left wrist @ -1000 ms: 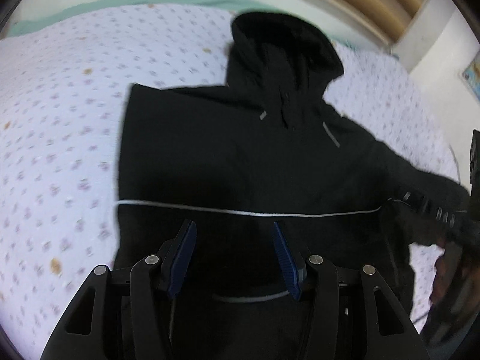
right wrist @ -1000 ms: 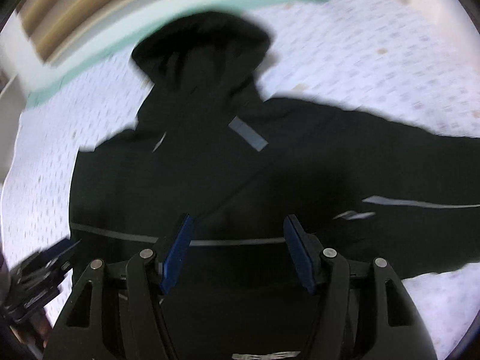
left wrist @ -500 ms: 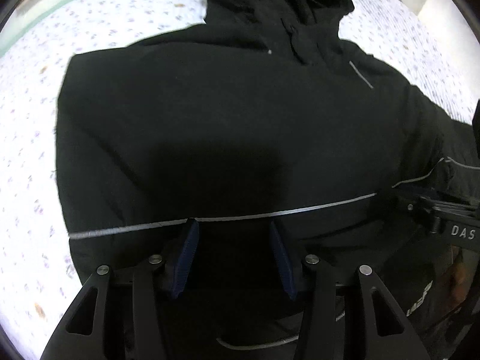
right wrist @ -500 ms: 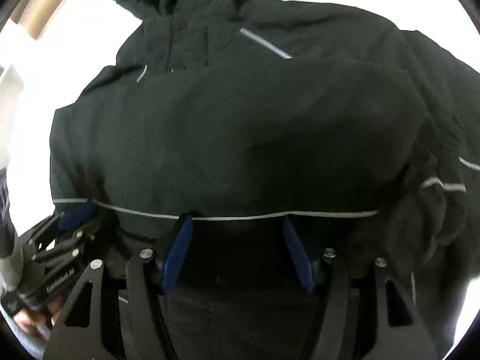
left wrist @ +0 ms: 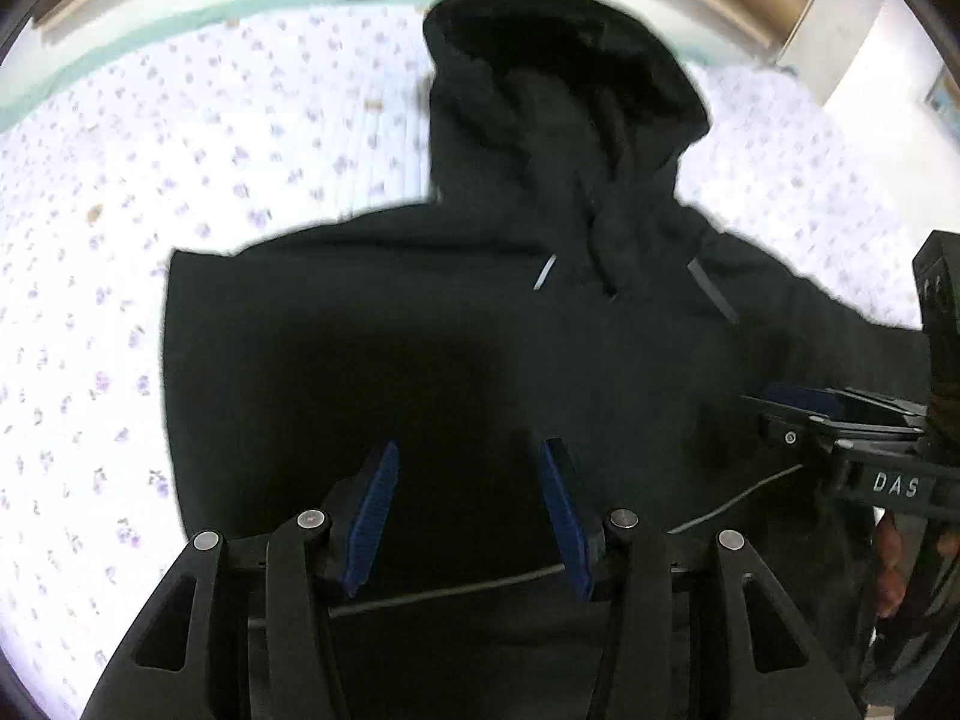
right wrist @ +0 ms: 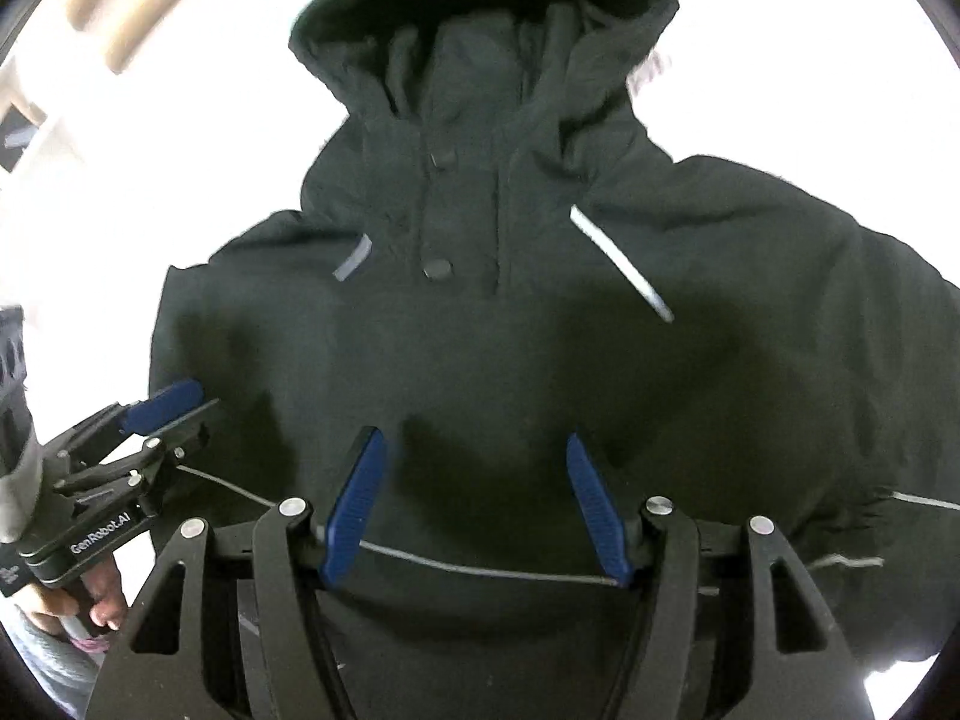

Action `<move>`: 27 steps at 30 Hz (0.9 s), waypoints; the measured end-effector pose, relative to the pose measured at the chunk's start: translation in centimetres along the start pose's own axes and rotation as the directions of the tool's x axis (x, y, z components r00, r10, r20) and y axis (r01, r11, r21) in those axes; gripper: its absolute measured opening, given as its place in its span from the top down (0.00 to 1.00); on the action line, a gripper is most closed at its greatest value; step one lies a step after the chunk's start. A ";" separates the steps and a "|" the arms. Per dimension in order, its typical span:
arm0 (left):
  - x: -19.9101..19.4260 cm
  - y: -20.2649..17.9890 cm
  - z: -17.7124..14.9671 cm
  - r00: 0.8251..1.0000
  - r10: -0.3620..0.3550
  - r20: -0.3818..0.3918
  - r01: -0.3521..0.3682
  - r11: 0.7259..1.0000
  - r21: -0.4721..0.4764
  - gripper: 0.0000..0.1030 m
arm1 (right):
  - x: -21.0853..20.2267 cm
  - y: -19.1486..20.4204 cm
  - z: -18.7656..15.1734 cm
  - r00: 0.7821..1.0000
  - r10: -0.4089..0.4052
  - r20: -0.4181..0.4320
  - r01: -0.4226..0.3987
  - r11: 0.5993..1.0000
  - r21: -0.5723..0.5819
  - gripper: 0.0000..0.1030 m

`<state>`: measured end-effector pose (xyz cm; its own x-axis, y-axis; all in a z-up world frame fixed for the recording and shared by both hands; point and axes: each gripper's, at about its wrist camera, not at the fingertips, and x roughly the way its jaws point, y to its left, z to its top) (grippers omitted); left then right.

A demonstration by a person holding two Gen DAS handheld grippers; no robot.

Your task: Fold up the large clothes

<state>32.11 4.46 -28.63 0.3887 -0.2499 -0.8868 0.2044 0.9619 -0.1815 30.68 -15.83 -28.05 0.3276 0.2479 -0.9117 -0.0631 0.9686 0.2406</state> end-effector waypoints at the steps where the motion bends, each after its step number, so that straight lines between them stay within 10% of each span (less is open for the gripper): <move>1: 0.8 0.0 0.2 1.000 0.008 -0.017 -0.008 1.000 0.007 0.52 | 1.0 0.1 1.0 1.000 -0.007 -0.013 0.007 1.000 0.002 0.37; 13: 3.7 -0.7 -0.4 0.996 0.031 -0.085 -0.029 0.999 0.032 0.52 | 2.9 -3.3 1.1 0.990 0.136 -0.043 -0.131 0.985 0.113 0.33; 19: -0.3 -0.8 -0.9 0.995 -0.014 -0.098 0.006 0.997 -0.080 0.52 | -3.5 -4.5 -0.3 0.983 0.177 0.048 -0.181 0.976 0.122 0.32; 27: -10.5 -4.2 -2.7 0.997 -0.016 0.082 0.023 0.996 -0.082 0.51 | -15.2 -7.1 -5.5 0.970 0.170 0.175 -0.185 0.980 0.076 0.31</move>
<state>24.76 3.32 -19.64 0.4575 -0.2738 -0.8460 0.1393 0.9617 -0.2359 20.99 -26.37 -17.69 0.4724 0.4009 -0.7849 -0.0513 0.9015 0.4296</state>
